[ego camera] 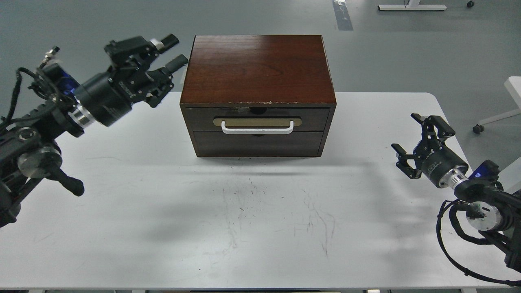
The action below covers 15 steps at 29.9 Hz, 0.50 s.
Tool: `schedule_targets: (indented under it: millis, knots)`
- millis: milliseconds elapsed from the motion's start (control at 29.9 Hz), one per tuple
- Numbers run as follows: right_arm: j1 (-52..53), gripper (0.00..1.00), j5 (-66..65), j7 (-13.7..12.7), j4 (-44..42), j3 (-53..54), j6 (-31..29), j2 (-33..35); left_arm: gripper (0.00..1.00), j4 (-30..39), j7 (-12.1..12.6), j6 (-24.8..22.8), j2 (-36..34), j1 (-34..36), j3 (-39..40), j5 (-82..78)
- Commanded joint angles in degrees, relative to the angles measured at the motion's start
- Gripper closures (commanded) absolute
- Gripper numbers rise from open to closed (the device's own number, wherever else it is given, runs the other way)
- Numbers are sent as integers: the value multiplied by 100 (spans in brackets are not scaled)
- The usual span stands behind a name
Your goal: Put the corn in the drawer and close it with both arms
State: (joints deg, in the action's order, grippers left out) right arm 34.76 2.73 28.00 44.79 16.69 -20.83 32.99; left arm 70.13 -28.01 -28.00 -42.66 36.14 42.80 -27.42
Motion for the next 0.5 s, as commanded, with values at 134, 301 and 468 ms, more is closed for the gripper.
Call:
schedule_targets:
  millis: [134,301,468]
  knots:
    - [66,1,0,0,-23,141,26,-21,0,-1387,1,146,74,-63,-35,70]
    - [66,1,0,0,-31,282,227,-91,0,-1880,1,102,398,-493,-17,245]
    - [66,1,0,0,-31,273,571,-178,0,-1986,1,84,469,-853,-26,465]
